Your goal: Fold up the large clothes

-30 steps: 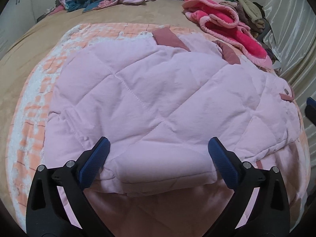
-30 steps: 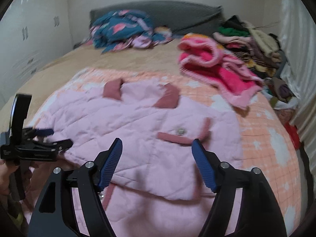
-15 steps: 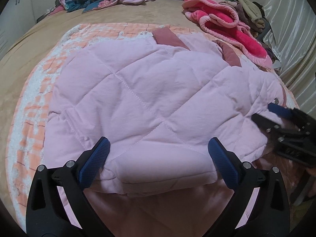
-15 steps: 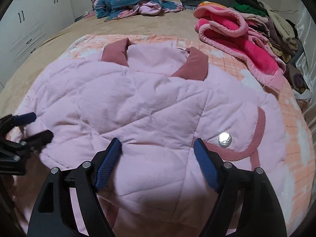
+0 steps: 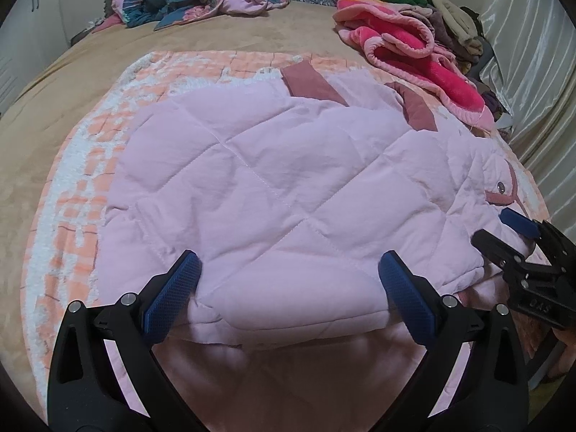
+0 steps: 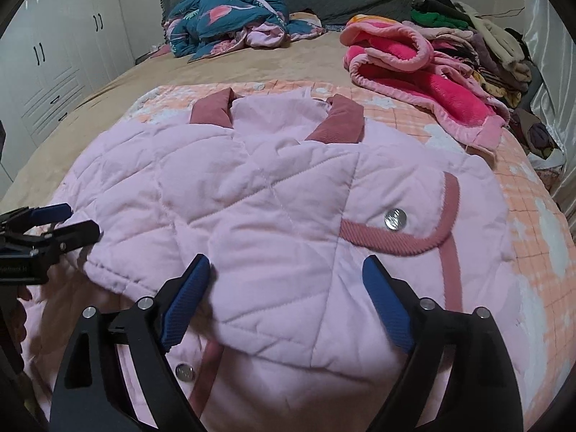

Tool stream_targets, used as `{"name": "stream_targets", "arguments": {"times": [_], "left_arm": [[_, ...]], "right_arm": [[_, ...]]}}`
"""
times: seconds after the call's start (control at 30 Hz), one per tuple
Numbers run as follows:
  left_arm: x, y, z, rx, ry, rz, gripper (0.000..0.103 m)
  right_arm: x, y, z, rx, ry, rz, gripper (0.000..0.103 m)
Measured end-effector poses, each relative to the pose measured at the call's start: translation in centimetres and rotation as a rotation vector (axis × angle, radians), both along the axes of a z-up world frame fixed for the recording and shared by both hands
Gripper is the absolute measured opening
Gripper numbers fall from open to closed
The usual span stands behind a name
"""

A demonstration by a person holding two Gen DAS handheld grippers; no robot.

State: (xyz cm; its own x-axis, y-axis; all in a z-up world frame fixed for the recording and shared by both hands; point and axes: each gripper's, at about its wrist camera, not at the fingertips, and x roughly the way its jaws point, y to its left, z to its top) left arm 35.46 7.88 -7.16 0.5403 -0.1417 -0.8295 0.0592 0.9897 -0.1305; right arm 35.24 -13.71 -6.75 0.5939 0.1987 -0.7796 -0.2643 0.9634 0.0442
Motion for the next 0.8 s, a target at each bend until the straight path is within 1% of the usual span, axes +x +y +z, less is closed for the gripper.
{"name": "stream_targets", "arguments": {"times": [0.17,0.27,0.47,0.6,0.73,0.8], "left_arm": [[-0.3,0.1,0.6,-0.003,-0.009,0.005,0.094],[-0.5,0.2,1.0,0.009,-0.021,0.011,0.094],[-1.0,0.0,1.9,0.02,-0.04,0.009,0.094],[-1.5,-0.3,2.4,0.058,-0.053,0.009,0.094],[-1.8,-0.3,3.0,0.042,-0.061,0.007,0.094],[-2.1,-0.3,3.4,0.05,-0.071,0.006,0.094]], "right_arm": [[-1.0,-0.5,0.4,0.024,-0.008,-0.014,0.093],[-1.6,-0.7,0.8,0.039,-0.017,-0.019,0.095],[-2.4,-1.2,1.7,0.065,-0.033,-0.034,0.095],[-3.0,-1.6,2.6,0.082,-0.051,-0.045,0.096],[-3.7,-1.8,3.5,0.089,-0.067,-0.052,0.096],[-4.0,-1.9,3.8,0.097,-0.074,-0.06,0.098]]}}
